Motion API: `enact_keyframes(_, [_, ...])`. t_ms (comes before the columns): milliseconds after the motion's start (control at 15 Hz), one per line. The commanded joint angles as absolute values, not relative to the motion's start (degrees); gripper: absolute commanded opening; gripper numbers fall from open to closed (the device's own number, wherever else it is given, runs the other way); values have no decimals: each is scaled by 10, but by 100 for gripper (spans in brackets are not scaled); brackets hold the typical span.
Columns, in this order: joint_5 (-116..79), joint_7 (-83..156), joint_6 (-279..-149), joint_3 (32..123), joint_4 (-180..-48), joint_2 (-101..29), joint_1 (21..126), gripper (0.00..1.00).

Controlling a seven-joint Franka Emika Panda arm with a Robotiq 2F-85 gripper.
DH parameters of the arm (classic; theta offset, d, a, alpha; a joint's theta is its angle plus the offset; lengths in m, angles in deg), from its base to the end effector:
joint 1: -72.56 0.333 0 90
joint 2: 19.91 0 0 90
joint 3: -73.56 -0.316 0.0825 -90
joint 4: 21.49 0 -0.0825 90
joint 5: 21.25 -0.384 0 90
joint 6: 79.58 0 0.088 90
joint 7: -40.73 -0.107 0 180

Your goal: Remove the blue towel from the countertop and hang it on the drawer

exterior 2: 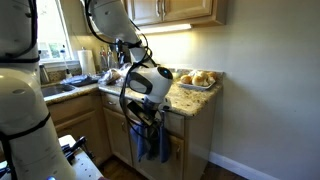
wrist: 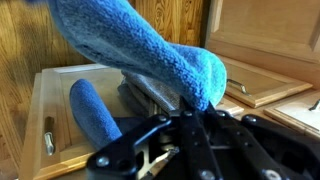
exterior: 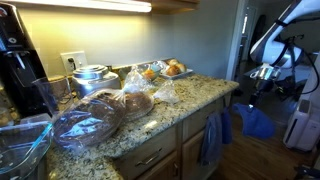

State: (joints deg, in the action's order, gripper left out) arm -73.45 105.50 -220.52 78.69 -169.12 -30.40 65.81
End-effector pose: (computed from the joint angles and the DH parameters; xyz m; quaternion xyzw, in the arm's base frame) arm 0.4012 -0.0871 0.1751 -0.9660 -0.0566 -0.0312 0.2505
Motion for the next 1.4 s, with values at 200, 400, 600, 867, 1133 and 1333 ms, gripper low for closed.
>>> enact_keyframes(200, [-750, 1066, -2202, 779, -1663, -337, 643, 7])
enact_keyframes(400, [-762, 1073, -2198, 777, -1639, -361, 634, 7])
enact_keyframes(600, [-778, 1077, -2193, 775, -1614, -386, 623, 7])
enact_keyframes(867, [-791, 1086, -2182, 773, -1596, -402, 611, 7])
enact_keyframes(1133, [-769, 1078, -2153, 775, -1606, -388, 617, 7])
enact_keyframes(1333, [-759, 1075, -2129, 776, -1617, -375, 621, 7])
